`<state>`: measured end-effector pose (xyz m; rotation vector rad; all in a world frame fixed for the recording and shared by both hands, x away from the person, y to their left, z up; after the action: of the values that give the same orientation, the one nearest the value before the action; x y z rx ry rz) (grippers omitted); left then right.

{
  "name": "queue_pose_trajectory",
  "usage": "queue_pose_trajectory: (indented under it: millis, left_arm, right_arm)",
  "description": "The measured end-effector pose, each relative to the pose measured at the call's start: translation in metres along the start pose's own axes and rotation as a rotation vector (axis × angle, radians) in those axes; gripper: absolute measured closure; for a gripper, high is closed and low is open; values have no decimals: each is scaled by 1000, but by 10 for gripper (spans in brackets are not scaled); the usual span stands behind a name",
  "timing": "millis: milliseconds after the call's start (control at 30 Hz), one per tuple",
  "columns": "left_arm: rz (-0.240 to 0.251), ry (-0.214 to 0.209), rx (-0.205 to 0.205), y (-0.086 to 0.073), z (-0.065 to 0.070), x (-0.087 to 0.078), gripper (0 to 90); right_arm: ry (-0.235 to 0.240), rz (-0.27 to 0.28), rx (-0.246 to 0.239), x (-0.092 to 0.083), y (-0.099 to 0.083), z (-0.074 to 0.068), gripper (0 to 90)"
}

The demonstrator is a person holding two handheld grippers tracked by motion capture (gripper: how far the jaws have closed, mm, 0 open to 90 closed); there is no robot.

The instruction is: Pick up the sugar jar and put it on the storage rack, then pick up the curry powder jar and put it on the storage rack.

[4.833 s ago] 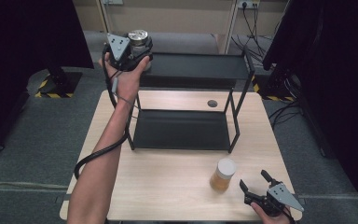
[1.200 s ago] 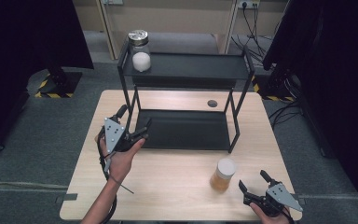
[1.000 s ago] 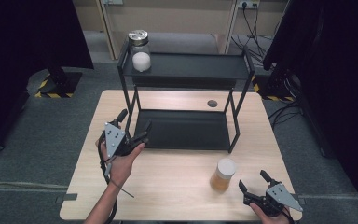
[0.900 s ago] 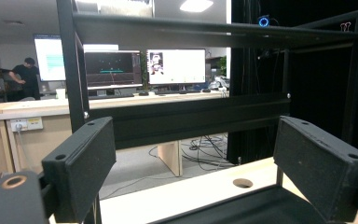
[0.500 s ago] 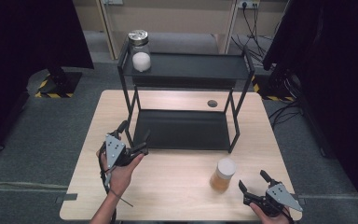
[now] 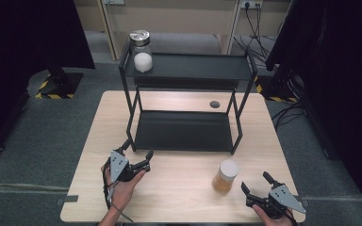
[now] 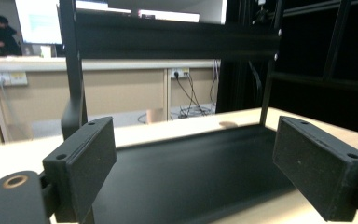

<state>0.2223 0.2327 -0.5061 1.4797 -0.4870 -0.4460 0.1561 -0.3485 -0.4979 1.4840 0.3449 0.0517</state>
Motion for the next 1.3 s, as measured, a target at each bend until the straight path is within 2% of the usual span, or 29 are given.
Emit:
queue_pose_trajectory:
  millis: [167, 333, 567, 867, 967, 1100, 1133, 1300]
  left_arm:
    - [-44, -10, -17, -14, 2, -5, 125]
    - [-84, -19, -24, -21, 3, -4, 124]
    - [-62, -11, -36, -24, 4, -5, 126]
    - [-59, -15, -43, -24, 3, -6, 125]
    - [-59, -15, -47, -24, 2, -6, 125]
    - [-57, -12, -33, -25, 5, -7, 125]
    - [-58, -12, -33, -25, 4, -6, 125]
    - [-55, -12, -40, -25, 4, -7, 125]
  right_arm:
    - [1, -1, -2, 0, 0, 0, 71]
    - [3, 3, 1, 0, -1, 0, 70]
    - [4, 6, 3, -1, -1, 1, 70]
    - [15, 11, 2, -1, -2, 2, 70]
    - [45, 18, 18, -3, -3, 5, 70]
    - [98, 40, 30, -5, -1, 7, 71]
    - [126, 44, 23, -6, 1, 8, 72]
    - [195, 60, -1, -6, 8, 4, 79]
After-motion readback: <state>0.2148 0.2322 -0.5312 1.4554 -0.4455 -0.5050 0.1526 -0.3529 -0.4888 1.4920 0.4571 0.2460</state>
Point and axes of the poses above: each handheld gripper's, and its own axes: x roughly forward along the jaws, y roughly out of its top, z roughly to its right, the point moved 1 cm from there along x, roughly forward along the jaws, and after that the axes turned 10 degrees about -y, right-handed, at the moved point
